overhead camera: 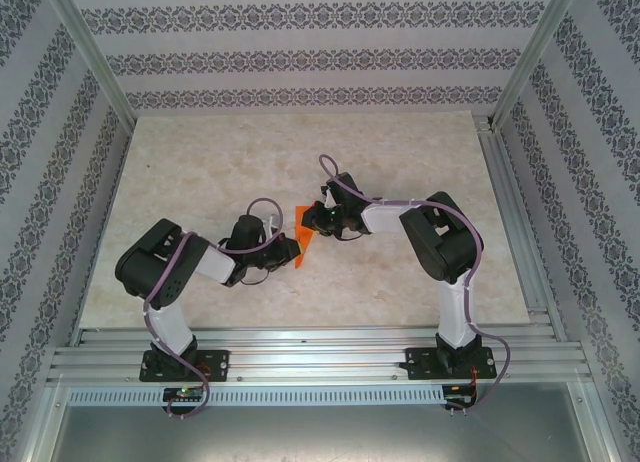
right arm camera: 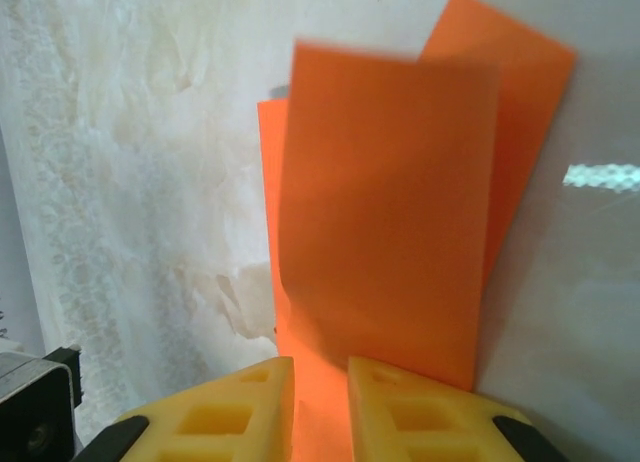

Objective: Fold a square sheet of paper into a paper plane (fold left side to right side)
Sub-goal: Fold the wing for the fifth time at the center of the table.

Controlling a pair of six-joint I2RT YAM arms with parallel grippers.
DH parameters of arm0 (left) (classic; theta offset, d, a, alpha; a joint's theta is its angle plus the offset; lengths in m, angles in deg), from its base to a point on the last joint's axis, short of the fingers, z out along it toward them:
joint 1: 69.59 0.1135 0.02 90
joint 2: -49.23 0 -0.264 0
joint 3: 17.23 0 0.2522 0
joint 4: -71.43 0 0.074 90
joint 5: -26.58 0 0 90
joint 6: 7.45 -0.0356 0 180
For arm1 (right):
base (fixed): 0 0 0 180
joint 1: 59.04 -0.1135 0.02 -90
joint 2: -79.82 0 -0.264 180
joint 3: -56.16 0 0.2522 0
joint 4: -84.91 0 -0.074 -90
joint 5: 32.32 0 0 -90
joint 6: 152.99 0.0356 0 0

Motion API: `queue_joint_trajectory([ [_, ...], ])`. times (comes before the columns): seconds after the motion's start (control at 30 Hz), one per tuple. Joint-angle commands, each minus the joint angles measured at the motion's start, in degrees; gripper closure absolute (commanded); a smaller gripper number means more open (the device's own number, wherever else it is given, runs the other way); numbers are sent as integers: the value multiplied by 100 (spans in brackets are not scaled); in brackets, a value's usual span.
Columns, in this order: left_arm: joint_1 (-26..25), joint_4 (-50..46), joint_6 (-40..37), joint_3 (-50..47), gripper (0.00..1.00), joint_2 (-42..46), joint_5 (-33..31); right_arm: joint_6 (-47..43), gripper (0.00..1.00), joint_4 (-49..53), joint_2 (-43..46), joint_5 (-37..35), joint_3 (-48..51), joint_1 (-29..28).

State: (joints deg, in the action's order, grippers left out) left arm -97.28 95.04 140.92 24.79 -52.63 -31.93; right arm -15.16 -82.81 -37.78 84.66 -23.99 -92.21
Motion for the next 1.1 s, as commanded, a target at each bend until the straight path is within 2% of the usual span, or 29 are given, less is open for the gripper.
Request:
queue_joint_trajectory([
  [0.0,108,-1273,-151,-342,100,251,-428,-211,78,430,-275,-387,-45,-75],
  [0.1,108,-1442,-119,-418,100,489,-368,-213,78,451,-298,-367,-85,-75],
  [0.2,109,-1714,-102,-541,96,923,-443,-200,78,447,-292,-388,-93,-73],
  [0.37,106,-3081,-501,-262,79,2028,-845,-160,78,455,-383,-367,-164,-93],
  [0.4,112,-3341,-577,-164,71,2242,-908,-152,78,453,-403,-361,-184,-105],
  [0.43,110,-3559,-651,-53,68,2421,-964,-144,78,478,-413,-369,-205,-117],
  [0.5,118,-3856,-777,136,65,2615,-1013,-140,78,446,-426,-365,-225,-128],
  [0.63,120,-3614,-733,430,72,2630,-716,-165,78,531,-421,-419,-269,-136],
  [0.73,98,-3272,-828,727,84,2279,-357,-160,78,548,-437,-422,-280,-146],
  [0.8,47,-3082,-925,870,88,1962,-178,-160,78,562,-447,-421,-295,-150],
  [1.07,-5,-2176,-934,997,92,673,45,-264,78,763,-461,-499,-381,-183],
])
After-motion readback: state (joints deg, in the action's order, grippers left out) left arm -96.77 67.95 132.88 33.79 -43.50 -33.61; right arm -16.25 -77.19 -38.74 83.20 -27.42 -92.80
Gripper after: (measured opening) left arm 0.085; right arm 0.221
